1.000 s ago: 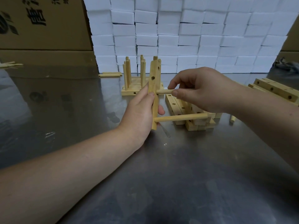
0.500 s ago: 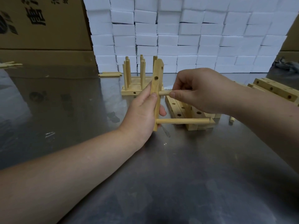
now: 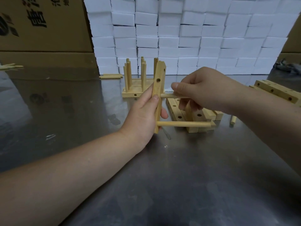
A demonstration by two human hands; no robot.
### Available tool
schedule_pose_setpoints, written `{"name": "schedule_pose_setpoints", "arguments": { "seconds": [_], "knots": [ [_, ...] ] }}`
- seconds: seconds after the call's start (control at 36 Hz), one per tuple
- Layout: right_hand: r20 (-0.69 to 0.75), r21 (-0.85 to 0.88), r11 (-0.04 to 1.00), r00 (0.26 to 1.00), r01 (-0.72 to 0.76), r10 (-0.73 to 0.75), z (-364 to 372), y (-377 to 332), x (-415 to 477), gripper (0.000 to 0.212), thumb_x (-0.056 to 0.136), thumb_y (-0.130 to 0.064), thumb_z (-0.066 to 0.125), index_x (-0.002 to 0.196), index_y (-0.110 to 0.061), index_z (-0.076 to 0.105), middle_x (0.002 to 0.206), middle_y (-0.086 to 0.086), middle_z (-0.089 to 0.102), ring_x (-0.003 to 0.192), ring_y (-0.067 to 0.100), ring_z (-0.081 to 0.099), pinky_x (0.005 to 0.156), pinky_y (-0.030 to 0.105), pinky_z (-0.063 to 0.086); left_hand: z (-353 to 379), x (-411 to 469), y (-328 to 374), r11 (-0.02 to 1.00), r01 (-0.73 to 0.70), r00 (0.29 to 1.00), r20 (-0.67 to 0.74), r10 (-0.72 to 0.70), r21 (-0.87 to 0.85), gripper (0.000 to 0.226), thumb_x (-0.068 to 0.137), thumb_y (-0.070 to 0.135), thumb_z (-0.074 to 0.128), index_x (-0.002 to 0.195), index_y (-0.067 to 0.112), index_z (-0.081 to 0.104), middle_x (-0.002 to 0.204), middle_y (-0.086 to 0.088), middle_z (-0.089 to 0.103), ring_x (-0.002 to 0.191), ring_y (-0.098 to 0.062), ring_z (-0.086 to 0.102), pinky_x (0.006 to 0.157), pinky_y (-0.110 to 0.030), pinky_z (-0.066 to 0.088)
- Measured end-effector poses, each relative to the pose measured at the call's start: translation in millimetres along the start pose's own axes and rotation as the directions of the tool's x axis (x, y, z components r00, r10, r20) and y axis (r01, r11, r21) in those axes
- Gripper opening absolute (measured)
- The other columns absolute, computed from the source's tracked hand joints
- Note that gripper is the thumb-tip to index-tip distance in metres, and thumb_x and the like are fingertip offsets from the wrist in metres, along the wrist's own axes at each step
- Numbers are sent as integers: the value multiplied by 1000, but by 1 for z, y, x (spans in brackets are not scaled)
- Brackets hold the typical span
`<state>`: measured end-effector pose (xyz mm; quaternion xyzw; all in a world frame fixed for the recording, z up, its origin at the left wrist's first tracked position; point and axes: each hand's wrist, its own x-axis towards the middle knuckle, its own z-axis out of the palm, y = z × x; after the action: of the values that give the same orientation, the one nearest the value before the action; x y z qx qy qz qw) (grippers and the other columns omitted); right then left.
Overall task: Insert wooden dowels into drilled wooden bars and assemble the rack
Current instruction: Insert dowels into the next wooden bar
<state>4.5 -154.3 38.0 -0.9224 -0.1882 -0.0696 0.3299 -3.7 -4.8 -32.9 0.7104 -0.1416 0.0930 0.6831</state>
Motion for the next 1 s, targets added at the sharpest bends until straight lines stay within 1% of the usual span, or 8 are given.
{"name": "schedule_pose_setpoints", "arguments": {
  "seconds": [0.17, 0.25, 0.39, 0.56, 0.67, 0.81, 0.89, 1.0],
  "knots": [
    [-205, 83, 997, 978, -4, 21, -27, 9, 4, 45, 92, -53, 36, 83, -22, 67, 67, -8, 69, 52, 5, 60, 53, 26, 43, 0, 2, 3, 977, 81, 989, -108, -104, -198, 27, 102, 23, 30, 95, 31, 55, 46, 5, 57, 42, -4, 51, 39, -17, 41],
    [-303, -174, 970, 947, -169, 111, -44, 38, 22, 33, 92, -35, 41, 87, -15, 67, 74, -1, 69, 69, 20, 63, 63, 33, 50, -1, 5, 3, 960, 109, 977, -151, -152, -257, 24, 101, 20, 31, 90, 19, 52, 44, 2, 56, 37, -7, 49, 36, -16, 38],
    [-259, -556, 721, 910, -414, 323, -50, 95, 38, 25, 88, -16, 47, 96, -6, 68, 98, 15, 65, 89, 33, 58, 78, 36, 49, 0, 6, 2, 956, 132, 975, -142, -173, -260, 22, 101, 20, 31, 91, 17, 51, 44, 1, 56, 37, -7, 49, 36, -16, 37],
    [-103, -635, 676, 908, -374, 406, -36, 118, 32, 27, 88, -33, 56, 86, -10, 71, 74, 3, 62, 70, 16, 55, 54, 25, 36, 1, 5, 3, 960, 141, 976, -127, -175, -241, 23, 101, 21, 32, 92, 18, 52, 44, 2, 56, 38, -6, 50, 36, -16, 38],
    [-109, -665, 658, 918, -353, 382, -34, 122, 34, 27, 88, -35, 57, 95, -12, 70, 79, 3, 63, 70, 15, 56, 53, 25, 37, 1, 5, 3, 966, 146, 976, -127, -176, -213, 23, 101, 21, 32, 91, 19, 52, 45, 3, 57, 39, -6, 51, 37, -16, 39],
    [-104, -721, 635, 949, -278, 297, -30, 124, 40, 35, 91, -35, 48, 124, -24, 55, 111, 6, 61, 92, 22, 55, 76, 34, 47, 0, 5, 3, 969, 160, 975, -126, -185, -189, 22, 101, 23, 33, 92, 21, 53, 46, 4, 57, 40, -5, 51, 37, -17, 40],
    [53, -786, 603, 957, -137, 287, -24, 125, 39, 42, 95, -25, 37, 136, -28, 41, 137, 6, 44, 120, 27, 43, 98, 41, 39, 1, 4, 4, 971, 158, 976, -118, -181, -177, 23, 101, 23, 33, 91, 21, 53, 47, 4, 58, 39, -5, 51, 37, -17, 40],
    [33, -736, 645, 942, -204, 335, -23, 124, 36, 40, 95, -19, 33, 131, -30, 49, 130, 0, 52, 105, 19, 52, 84, 34, 48, 0, 4, 4, 971, 163, 976, -113, -184, -173, 22, 101, 23, 33, 92, 22, 53, 47, 3, 58, 40, -5, 51, 38, -18, 40]
  ]
}}
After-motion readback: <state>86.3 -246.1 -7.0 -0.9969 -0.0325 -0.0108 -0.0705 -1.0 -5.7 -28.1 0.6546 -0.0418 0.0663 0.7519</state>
